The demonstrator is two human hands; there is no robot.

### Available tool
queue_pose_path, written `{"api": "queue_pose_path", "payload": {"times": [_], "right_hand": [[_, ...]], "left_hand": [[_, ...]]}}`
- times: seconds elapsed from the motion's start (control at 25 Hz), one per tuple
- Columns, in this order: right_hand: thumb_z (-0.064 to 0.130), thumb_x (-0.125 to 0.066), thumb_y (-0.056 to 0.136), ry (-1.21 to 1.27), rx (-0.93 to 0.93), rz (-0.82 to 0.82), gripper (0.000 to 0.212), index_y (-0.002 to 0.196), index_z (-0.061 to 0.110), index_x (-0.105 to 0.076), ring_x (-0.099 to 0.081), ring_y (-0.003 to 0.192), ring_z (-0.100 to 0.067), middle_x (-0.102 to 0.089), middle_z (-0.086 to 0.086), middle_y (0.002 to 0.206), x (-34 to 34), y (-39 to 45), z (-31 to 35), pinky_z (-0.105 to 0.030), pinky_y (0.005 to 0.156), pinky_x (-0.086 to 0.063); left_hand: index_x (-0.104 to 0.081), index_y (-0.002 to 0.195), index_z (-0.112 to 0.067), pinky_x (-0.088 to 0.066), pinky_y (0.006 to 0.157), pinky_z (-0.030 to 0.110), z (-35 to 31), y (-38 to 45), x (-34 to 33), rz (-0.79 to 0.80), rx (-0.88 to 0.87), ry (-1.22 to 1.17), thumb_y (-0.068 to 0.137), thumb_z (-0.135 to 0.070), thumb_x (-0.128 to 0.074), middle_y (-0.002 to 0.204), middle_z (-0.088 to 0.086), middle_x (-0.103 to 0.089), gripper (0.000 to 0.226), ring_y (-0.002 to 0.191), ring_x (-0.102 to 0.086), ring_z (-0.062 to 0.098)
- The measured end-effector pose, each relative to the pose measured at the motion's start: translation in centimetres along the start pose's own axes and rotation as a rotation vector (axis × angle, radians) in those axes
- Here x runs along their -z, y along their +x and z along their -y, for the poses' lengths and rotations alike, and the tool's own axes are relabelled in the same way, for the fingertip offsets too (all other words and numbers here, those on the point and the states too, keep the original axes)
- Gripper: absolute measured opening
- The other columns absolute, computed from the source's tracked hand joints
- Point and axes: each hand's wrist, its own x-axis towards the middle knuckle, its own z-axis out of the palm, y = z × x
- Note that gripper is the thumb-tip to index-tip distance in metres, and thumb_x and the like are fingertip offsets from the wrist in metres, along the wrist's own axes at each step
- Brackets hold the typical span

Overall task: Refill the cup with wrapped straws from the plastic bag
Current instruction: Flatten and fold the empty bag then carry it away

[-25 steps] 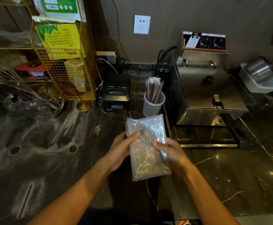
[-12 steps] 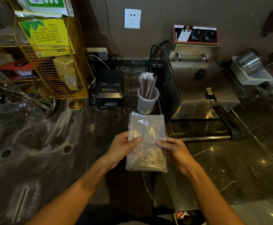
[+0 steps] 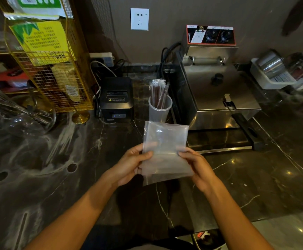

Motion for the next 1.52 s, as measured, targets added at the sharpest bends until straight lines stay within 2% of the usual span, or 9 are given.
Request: {"api": "queue_pose_path", "payload": {"times": [0.32, 0.44, 0.56, 0.68, 0.8, 0.88, 1.12, 1.28, 1.52], "right_hand": [[0.010, -0.069, 0.081, 0.090, -0.037, 0.017, 0.046, 0.126, 0.013, -0.067, -0.066, 0.116, -0.031, -0.067, -0.014, 0.129, -0.9, -0.4, 0.0, -0.038, 0.082, -0.060], [0.004, -0.058, 0.091, 0.012, -0.019, -0.032, 0.014, 0.088, 0.013, -0.069, -0.063, 0.109, -0.033, -0.060, -0.015, 0.127, -0.6, 0.1, -0.1, -0.038, 0.078, -0.055], [-0.001, -0.047, 0.095, -0.113, 0.017, -0.010, 0.030, 0.073, 0.015, -0.058, -0.060, 0.109, -0.032, -0.057, -0.011, 0.123, -0.8, 0.1, 0.1, -0.033, 0.074, -0.055], [-0.002, -0.049, 0.096, -0.326, 0.109, 0.069, 0.031, 0.071, 0.013, -0.062, -0.063, 0.106, -0.028, -0.062, -0.010, 0.115, -0.6, -0.2, 0.6, -0.025, 0.065, -0.054], [-0.003, -0.053, 0.096, -0.535, 0.181, 0.079, 0.039, 0.068, 0.015, -0.072, -0.063, 0.084, -0.023, -0.069, -0.008, 0.098, 0.6, 0.0, 1.2, -0.027, 0.058, -0.049], [-0.005, -0.052, 0.096, -0.609, 0.201, 0.081, 0.044, 0.068, 0.017, -0.078, -0.060, 0.069, -0.015, -0.070, -0.006, 0.085, 1.6, -0.2, 2.1, -0.025, 0.053, -0.046], [0.000, -0.052, 0.099, -0.834, 0.165, 0.197, 0.037, 0.100, 0.021, -0.083, -0.066, 0.082, -0.002, -0.075, 0.014, 0.102, 3.3, -0.5, 4.5, -0.021, 0.068, -0.056], [0.032, -0.060, 0.101, -0.917, 0.179, 0.189, 0.026, 0.125, 0.036, -0.070, -0.069, 0.100, -0.003, -0.071, 0.009, 0.116, 2.4, -0.1, 5.1, -0.023, 0.083, -0.054], [0.035, -0.066, 0.098, -1.187, 0.281, 0.245, 0.018, 0.103, 0.022, -0.077, -0.072, 0.092, -0.008, -0.075, 0.002, 0.098, 0.1, 0.9, 4.4, -0.041, 0.089, -0.060]], "left_hand": [[-0.062, 0.136, -0.022, -0.062, 0.092, 0.049, 0.3, -0.1, 0.6, 0.037, 0.077, -0.265, 0.102, -0.006, -0.052, 0.127, 0.012, -0.074, 0.039, 0.116, -0.072, 0.033], [-0.076, 0.105, -0.014, -0.064, 0.086, 0.043, 0.5, -0.1, 0.5, 0.011, 0.099, -0.274, 0.096, -0.004, -0.054, 0.127, 0.018, -0.069, 0.026, 0.105, -0.075, 0.032], [-0.068, 0.082, -0.011, -0.061, 0.078, 0.038, 0.4, -0.1, 0.4, -0.011, 0.106, -0.281, 0.087, -0.007, -0.060, 0.127, 0.018, -0.060, 0.010, 0.100, -0.071, 0.032], [-0.065, 0.091, -0.014, -0.058, 0.072, 0.036, -0.1, -0.3, 0.4, -0.022, 0.065, -0.207, 0.090, -0.019, -0.056, 0.122, 0.016, -0.058, 0.011, 0.097, -0.067, 0.032], [-0.064, 0.123, -0.017, -0.058, 0.090, 0.050, -0.6, -0.4, 0.9, -0.011, 0.056, -0.077, 0.101, -0.041, -0.040, 0.128, 0.017, -0.067, 0.041, 0.110, -0.070, 0.038], [-0.059, 0.135, -0.022, -0.059, 0.094, 0.052, -1.0, -0.2, 1.0, -0.025, 0.028, 0.098, 0.100, -0.048, -0.045, 0.128, 0.014, -0.069, 0.045, 0.111, -0.073, 0.032], [-0.068, 0.126, -0.012, -0.065, 0.082, 0.037, -1.7, 0.3, 1.1, -0.038, -0.149, 0.436, 0.102, -0.012, -0.056, 0.111, 0.006, -0.077, 0.027, 0.102, -0.076, 0.021], [-0.069, 0.118, -0.016, -0.064, 0.083, 0.038, -2.0, 0.8, 0.4, -0.065, -0.254, 0.615, 0.103, -0.015, -0.054, 0.108, 0.005, -0.077, 0.021, 0.100, -0.076, 0.018], [-0.066, 0.120, -0.029, -0.063, 0.088, 0.039, -2.6, 1.4, -0.5, -0.078, -0.300, 0.695, 0.103, -0.021, -0.057, 0.111, 0.000, -0.075, 0.021, 0.102, -0.075, 0.011]]}}
